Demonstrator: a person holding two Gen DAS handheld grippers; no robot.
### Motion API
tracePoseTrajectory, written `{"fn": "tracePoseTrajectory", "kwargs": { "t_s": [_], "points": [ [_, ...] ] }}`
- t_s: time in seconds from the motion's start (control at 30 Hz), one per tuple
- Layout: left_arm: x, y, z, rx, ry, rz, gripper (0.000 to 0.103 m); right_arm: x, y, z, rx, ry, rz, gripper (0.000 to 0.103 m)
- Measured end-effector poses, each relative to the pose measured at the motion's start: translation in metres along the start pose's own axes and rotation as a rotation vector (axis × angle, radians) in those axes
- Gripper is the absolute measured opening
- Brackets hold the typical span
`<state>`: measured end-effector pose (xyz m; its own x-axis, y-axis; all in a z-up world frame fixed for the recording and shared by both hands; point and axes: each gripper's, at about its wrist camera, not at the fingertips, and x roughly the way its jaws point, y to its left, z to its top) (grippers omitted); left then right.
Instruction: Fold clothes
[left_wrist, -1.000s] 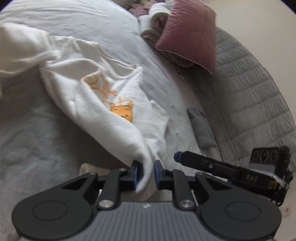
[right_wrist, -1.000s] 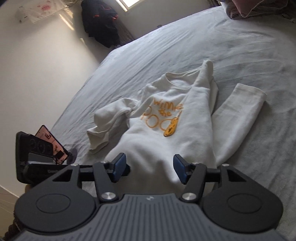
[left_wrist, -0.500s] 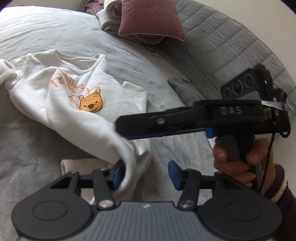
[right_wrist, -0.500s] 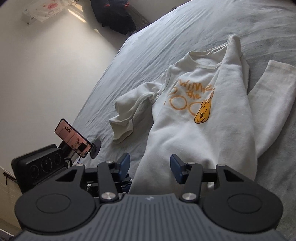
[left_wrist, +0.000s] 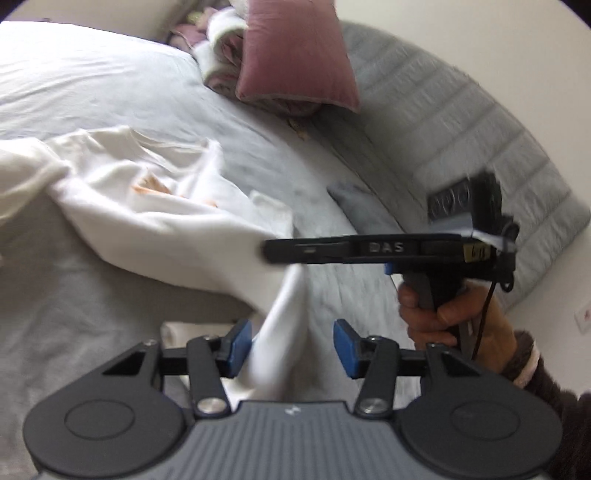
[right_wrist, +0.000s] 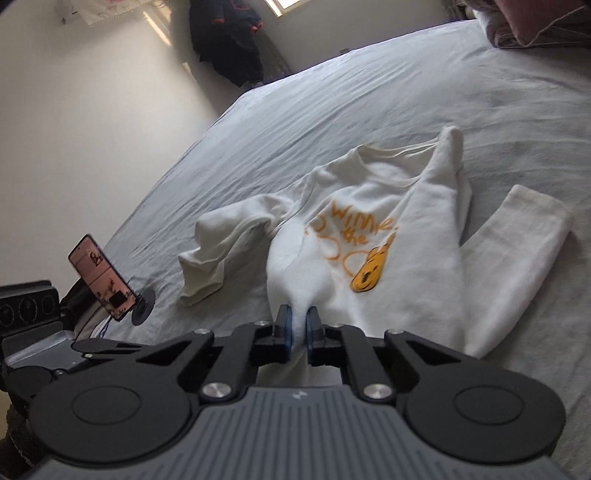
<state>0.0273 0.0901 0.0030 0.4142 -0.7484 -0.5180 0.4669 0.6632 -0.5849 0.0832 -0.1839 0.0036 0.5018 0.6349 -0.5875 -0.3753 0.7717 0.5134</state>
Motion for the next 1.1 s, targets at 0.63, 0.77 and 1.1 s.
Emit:
{"fn": "tracePoseTrajectory", "kwargs": {
  "t_s": [0.63, 0.77, 1.1],
  "points": [
    [0.043, 0.033, 0.02, -0.265, -0.059, 0.027, 0.042, -0.005, -0.057, 0.011, 0.092, -0.003, -0.156, 0.017],
    [0.027, 0.032, 0.029, -0.231, -0.158, 0.093, 0.043, -0.006, -0.054, 0.012, 0.1, 0.009, -0.142, 0.017],
    [0.061, -0.022, 0.011, 0.028, -0.006, -0.137, 0.043, -0.018, -0.043, 0.01, 0.16, 0.04, -0.055, 0.02]
  ]
}}
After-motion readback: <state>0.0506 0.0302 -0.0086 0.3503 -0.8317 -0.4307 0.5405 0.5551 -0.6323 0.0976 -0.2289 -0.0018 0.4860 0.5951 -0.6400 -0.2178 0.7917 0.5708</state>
